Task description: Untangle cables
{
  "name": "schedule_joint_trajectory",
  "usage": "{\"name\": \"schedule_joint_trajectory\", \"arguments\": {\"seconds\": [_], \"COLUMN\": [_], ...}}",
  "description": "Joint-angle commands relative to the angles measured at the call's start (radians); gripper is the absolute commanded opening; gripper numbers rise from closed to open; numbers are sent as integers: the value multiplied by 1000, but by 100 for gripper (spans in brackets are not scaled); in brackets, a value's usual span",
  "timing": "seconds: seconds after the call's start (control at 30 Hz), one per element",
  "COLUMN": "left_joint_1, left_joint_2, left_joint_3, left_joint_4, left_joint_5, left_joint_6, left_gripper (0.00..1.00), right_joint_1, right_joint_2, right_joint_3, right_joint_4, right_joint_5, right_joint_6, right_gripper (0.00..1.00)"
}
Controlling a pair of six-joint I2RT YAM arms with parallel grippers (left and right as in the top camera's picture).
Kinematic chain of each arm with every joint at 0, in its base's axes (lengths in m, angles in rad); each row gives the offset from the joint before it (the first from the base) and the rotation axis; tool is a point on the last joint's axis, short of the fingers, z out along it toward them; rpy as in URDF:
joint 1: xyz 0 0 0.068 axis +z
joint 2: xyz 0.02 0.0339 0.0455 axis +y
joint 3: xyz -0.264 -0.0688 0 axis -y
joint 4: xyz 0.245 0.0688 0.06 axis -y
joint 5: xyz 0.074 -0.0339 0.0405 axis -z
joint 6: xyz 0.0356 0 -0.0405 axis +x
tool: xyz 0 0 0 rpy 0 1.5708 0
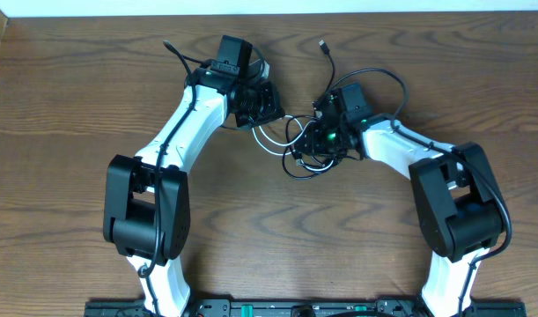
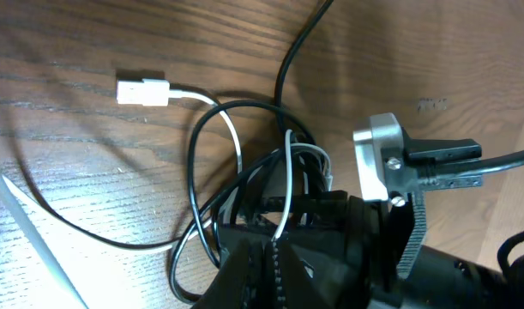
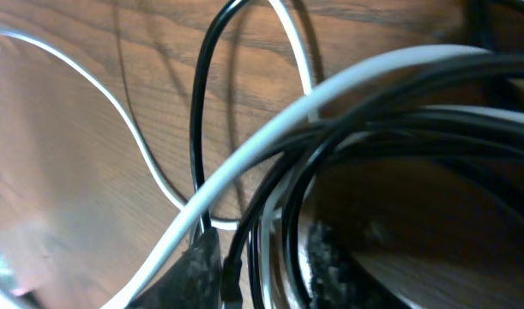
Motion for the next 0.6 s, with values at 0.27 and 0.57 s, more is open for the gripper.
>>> {"name": "schedule_joint_trajectory", "arguments": {"seconds": [0.27, 0.57], "left_joint_1": [5, 5], "left_joint_2": [0, 0], "left_joint_3": [8, 8], "left_joint_4": [-10, 2], "left_joint_5": [83, 396], "left_joint_6": [55, 254], "left_gripper": [7, 8], "right_joint_1": [-35, -173], "right_joint_2": [-55, -386], "right_joint_3": [2, 3], "right_joint_4": [-8, -14], "right_joint_5": [-82, -375], "right_joint_6": [-11, 50], "right_gripper": [1, 1]}}
